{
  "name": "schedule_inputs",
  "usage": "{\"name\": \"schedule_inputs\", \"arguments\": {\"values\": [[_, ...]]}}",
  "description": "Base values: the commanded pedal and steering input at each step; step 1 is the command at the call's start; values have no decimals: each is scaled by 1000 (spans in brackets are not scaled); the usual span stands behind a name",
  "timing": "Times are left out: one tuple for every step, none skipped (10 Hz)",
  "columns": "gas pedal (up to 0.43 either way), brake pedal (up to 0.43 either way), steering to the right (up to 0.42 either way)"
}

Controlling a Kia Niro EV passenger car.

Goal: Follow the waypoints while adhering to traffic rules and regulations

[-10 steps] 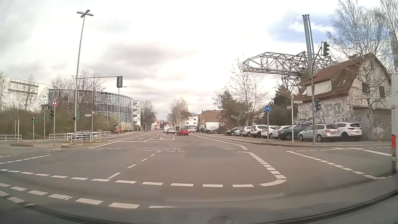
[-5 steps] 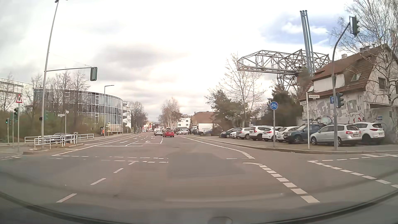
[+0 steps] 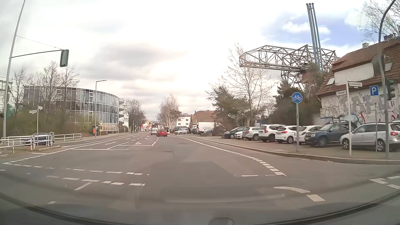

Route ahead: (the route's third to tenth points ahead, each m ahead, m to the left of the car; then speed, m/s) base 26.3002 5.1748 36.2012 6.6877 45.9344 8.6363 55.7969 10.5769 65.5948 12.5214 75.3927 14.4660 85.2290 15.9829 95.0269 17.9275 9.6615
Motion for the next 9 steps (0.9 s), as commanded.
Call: {"name": "schedule_inputs", "arguments": {"values": [[79, 0, -4], [79, 0, -5], [79, 0, -6], [79, 0, -8], [79, 0, -13], [79, 0, -18], [79, 0, -24], [79, 0, -32], [79, 0, -34]]}}
